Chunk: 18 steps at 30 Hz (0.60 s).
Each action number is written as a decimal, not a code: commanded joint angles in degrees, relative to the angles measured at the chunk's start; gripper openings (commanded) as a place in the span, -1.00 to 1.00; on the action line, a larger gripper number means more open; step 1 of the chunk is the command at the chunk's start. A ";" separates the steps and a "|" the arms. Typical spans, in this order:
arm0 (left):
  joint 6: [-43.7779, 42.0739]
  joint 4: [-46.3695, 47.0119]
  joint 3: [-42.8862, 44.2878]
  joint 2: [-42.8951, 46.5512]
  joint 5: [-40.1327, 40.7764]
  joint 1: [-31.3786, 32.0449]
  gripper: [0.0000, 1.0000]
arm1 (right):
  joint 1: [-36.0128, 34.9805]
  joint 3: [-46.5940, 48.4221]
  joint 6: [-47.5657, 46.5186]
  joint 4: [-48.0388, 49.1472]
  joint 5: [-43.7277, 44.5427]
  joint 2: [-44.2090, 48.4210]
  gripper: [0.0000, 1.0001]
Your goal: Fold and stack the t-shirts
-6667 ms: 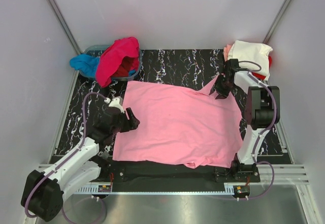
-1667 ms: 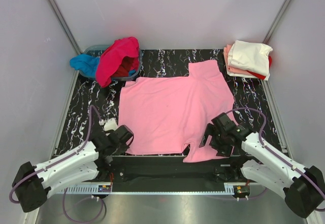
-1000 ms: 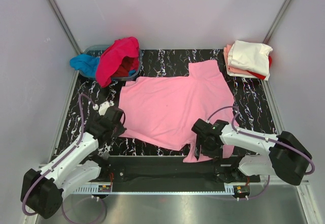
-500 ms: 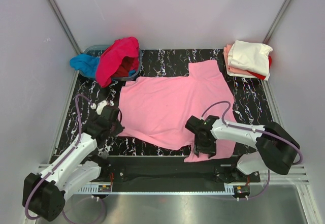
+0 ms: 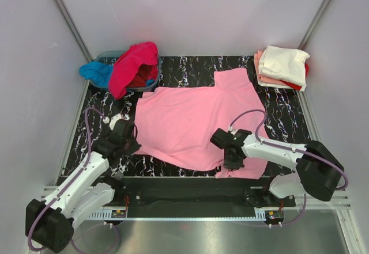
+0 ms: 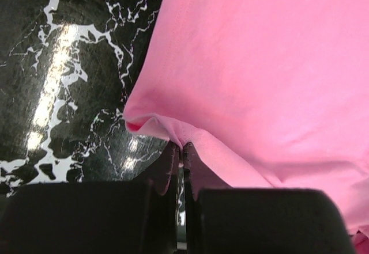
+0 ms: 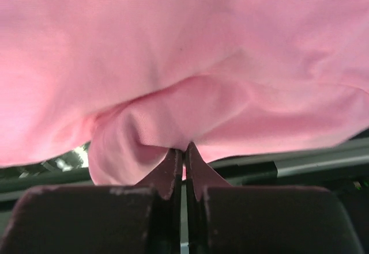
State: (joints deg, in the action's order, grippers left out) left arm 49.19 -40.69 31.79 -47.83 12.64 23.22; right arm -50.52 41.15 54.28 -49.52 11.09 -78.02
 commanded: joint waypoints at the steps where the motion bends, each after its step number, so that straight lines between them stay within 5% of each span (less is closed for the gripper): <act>1: -2.25 -2.19 5.46 1.95 -1.92 -0.37 -1.00 | 0.25 6.83 0.30 -8.12 2.44 5.31 -1.00; 6: -4.71 -3.70 10.30 -0.23 -2.97 -1.51 -1.00 | 5.77 17.36 -7.31 -10.17 -0.51 4.03 -1.00; 11: -7.70 -1.86 13.12 -6.56 -7.01 -4.06 -1.00 | 21.92 26.59 -20.51 -1.90 -8.81 -9.93 -0.92; 12: -8.05 -1.16 13.03 -7.53 -8.41 -4.76 -1.00 | 23.18 33.06 -23.75 -2.94 -7.85 -13.09 -0.57; 13: -8.14 -0.28 13.03 -9.02 -8.86 -5.03 -1.00 | 23.80 36.25 -24.48 -5.04 -6.01 -18.34 0.08; 15: -8.67 0.34 12.86 -10.34 -10.26 -5.47 -1.00 | 24.24 43.48 -24.84 -8.30 -1.54 -21.38 0.28; 18: -9.28 0.43 12.51 -11.49 -11.06 -5.82 -1.00 | 24.07 39.73 -22.04 -7.45 -2.74 -16.57 0.36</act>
State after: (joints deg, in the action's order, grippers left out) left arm 42.00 -42.68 43.40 -59.33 4.84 17.93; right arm -25.80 81.14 33.76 -53.41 7.07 -100.29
